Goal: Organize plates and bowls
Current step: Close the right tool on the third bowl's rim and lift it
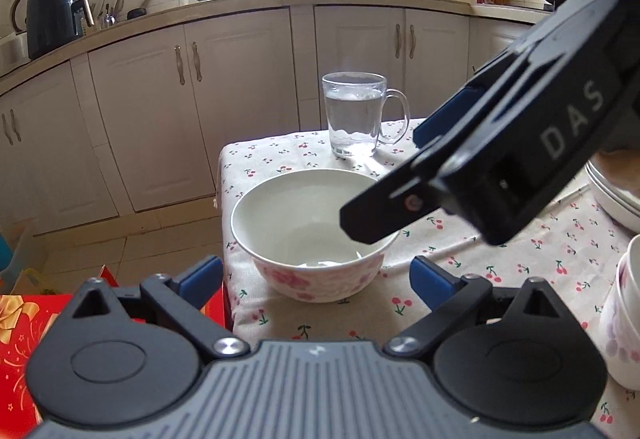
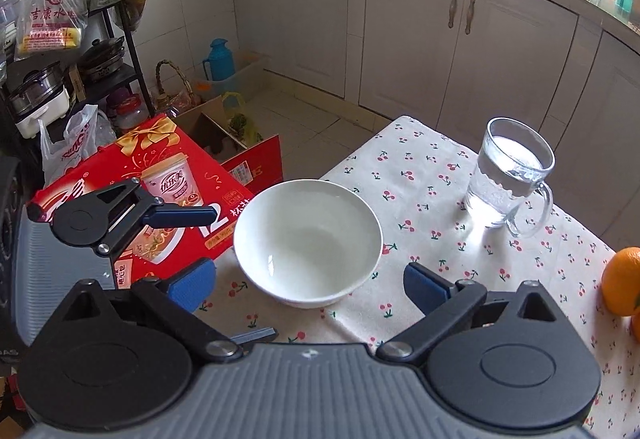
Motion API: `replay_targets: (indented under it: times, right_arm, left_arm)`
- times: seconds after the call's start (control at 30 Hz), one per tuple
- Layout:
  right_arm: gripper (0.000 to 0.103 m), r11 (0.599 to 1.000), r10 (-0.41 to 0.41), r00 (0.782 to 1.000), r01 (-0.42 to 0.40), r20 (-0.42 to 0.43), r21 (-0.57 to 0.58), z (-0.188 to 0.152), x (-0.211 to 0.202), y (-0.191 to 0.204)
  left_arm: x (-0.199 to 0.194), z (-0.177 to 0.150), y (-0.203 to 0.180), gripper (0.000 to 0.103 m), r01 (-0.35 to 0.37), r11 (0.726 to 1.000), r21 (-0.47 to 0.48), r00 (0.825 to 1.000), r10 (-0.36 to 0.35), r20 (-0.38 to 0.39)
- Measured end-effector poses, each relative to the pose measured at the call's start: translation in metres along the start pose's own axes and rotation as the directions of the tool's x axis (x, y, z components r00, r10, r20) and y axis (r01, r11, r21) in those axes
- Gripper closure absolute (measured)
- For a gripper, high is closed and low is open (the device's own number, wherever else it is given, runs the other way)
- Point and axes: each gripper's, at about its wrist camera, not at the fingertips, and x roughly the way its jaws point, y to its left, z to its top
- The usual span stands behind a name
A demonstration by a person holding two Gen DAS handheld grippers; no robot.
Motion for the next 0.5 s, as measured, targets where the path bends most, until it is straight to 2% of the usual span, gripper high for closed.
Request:
replay_targets:
  times: [0.1,0.23,0.5]
  right_arm:
    - [0.003,1.0,0.011,1.0,-0.011,-0.011,0.008,0.005,0.016,-0.006]
    - [0.013,0.998,0.036,0.999,-0.035,-0.033,0.043,0.01,0.034,-0.016]
    - [0.024,0.995,0.061,0.997,-0.058,-0.047,0.079,0.012,0.053,-0.029]
  left_arm:
    - [0.007,0.001,0.003,0.004,0.029,0.999,-0.013,1.0,-0.029,-0.001]
    - [0.014,0.003,0.004,0.005,0.045,0.999,-0.019,0.999,-0.045,-0.008]
    - [0.024,0.005,0.005,0.007,0.056,0.998,-0.036,0.998,-0.057,-0.012]
